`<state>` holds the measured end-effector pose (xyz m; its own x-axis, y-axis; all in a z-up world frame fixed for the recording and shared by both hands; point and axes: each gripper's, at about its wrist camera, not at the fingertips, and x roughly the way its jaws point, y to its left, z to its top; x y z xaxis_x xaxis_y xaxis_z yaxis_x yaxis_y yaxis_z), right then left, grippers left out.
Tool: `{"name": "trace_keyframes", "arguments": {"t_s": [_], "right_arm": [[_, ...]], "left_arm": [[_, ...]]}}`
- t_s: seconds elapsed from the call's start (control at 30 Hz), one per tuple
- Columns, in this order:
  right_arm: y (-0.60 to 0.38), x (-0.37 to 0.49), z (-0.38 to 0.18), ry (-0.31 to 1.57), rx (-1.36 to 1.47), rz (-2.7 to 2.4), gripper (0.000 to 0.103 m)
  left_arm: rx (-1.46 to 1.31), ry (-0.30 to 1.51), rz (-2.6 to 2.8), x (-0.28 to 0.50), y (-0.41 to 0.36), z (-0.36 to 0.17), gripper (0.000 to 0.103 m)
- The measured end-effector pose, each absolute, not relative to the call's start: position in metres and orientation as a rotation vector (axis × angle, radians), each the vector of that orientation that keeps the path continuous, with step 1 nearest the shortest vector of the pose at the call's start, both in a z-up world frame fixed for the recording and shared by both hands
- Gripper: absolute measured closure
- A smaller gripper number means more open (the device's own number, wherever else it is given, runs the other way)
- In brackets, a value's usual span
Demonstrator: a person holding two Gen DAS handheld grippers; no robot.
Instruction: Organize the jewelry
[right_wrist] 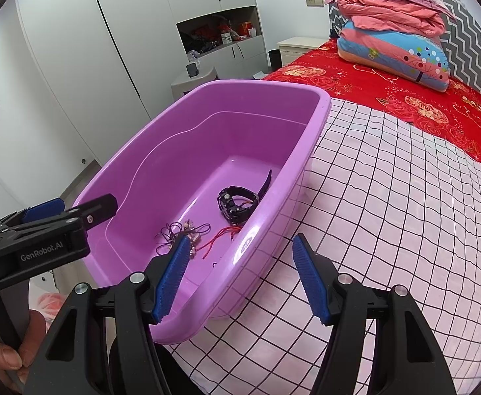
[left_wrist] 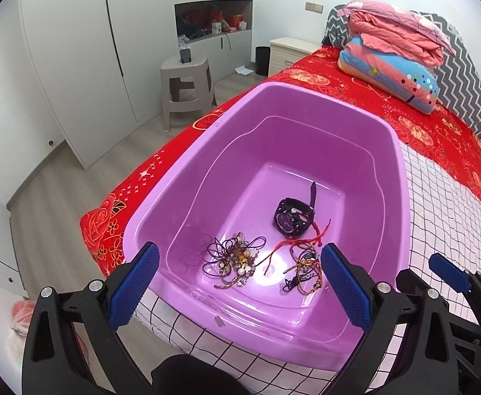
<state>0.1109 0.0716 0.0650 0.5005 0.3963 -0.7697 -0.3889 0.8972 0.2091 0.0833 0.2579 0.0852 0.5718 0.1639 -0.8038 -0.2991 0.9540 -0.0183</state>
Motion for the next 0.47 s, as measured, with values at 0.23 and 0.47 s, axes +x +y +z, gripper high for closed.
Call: {"name": "trace_keyframes", "arguments": {"t_s": [0.23, 0.47], "right_arm": [[0.0723, 0.1104, 0.0634, 0.934, 0.009, 0.477, 0.041], [0.0732, 0.1097, 0.0623, 0.935, 0.01, 0.477, 0.041]], "left_arm": [[-0.142, 0.937, 0.276, 0.0846, 0.256, 0.0853, 0.006], [-0.168, 0.964, 0.286, 0.084, 0.2582, 0.0806, 0.006]]}}
